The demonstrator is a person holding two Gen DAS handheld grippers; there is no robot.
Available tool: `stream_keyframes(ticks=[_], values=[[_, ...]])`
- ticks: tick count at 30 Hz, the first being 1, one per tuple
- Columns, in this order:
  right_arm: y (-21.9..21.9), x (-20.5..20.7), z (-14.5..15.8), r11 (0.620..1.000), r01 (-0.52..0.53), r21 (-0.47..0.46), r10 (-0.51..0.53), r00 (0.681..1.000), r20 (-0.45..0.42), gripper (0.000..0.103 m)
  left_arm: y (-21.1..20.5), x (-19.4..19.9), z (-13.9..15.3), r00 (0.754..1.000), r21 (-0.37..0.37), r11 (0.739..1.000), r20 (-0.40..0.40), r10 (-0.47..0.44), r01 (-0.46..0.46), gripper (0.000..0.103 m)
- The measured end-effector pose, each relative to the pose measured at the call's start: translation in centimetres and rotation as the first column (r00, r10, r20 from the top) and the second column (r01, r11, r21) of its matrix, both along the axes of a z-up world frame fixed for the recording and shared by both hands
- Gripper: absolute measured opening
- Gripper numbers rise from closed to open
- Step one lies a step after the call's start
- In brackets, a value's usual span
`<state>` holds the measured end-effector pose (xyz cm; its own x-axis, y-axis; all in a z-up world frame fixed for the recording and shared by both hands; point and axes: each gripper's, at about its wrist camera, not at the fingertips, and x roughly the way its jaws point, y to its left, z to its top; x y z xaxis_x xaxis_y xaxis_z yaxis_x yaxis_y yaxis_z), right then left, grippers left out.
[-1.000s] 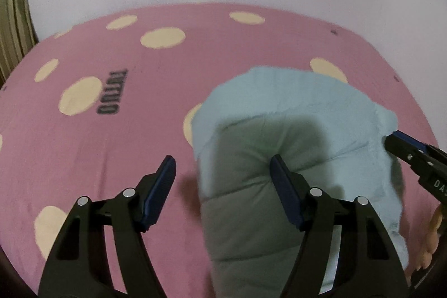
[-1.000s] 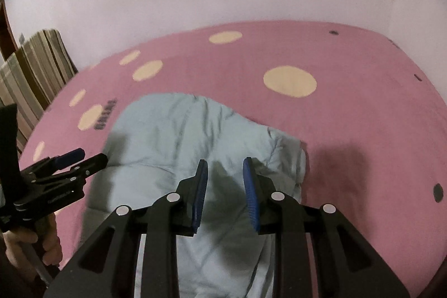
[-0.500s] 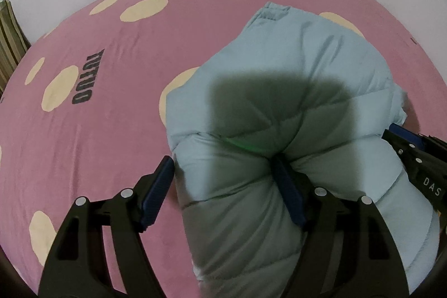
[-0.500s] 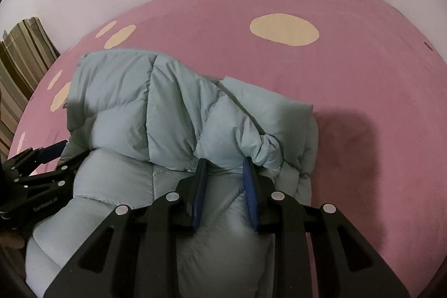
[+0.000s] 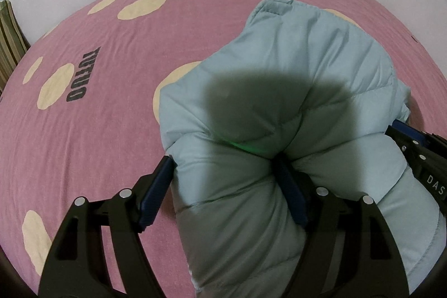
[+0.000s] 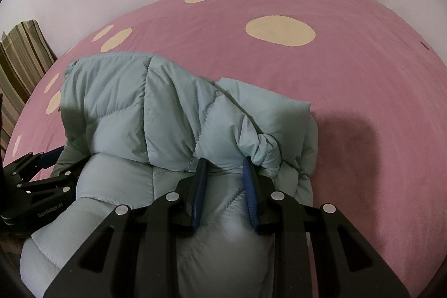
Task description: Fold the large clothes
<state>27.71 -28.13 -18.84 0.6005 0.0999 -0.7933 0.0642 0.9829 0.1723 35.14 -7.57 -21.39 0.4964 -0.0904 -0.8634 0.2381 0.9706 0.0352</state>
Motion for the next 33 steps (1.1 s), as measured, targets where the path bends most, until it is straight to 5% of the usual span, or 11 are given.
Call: stream_keyframes(ticks=[33], values=[[0.39, -0.59, -0.21, 1.000, 0.018, -0.017, -0.017, 1.000, 0.026, 0.027, 0.37, -0.25, 0.00, 1.000, 0.002, 1.000, 0.005, -0.011, 0.011, 0.076]])
